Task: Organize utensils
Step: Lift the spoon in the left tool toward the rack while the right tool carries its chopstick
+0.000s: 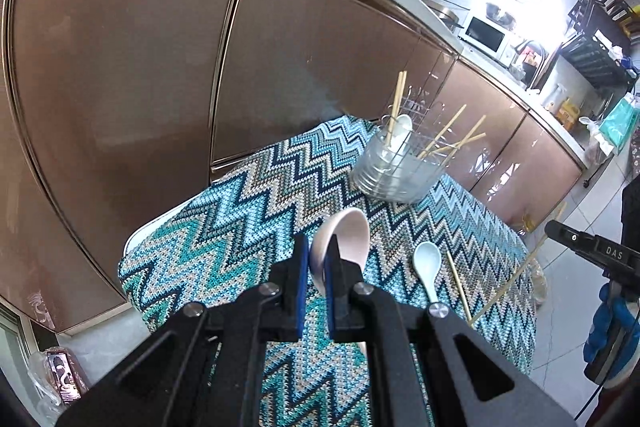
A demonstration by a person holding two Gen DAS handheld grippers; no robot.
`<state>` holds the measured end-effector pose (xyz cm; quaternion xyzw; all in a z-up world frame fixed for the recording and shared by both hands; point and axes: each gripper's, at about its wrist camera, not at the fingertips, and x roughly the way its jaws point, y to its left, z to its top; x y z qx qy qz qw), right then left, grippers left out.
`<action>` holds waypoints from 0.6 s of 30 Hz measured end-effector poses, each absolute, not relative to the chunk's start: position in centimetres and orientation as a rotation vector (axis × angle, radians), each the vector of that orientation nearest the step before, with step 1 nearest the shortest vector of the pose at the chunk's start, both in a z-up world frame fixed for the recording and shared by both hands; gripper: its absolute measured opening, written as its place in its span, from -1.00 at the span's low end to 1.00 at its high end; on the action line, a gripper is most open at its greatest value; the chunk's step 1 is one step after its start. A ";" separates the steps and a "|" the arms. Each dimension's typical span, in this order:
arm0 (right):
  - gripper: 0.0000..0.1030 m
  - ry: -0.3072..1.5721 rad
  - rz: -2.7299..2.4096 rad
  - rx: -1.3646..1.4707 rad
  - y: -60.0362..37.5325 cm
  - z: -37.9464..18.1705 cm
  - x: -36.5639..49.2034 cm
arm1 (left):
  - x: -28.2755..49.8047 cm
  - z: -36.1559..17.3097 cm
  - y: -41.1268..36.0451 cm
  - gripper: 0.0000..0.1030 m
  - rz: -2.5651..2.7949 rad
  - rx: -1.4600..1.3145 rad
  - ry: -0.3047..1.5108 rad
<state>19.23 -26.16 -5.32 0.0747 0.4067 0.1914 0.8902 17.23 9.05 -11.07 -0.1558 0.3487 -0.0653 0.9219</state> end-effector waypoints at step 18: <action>-0.88 0.732 0.442 0.133 -25.2 -1.8 18.5 | 17.1 -8.0 9.4 -0.88 -0.124 -0.365 0.638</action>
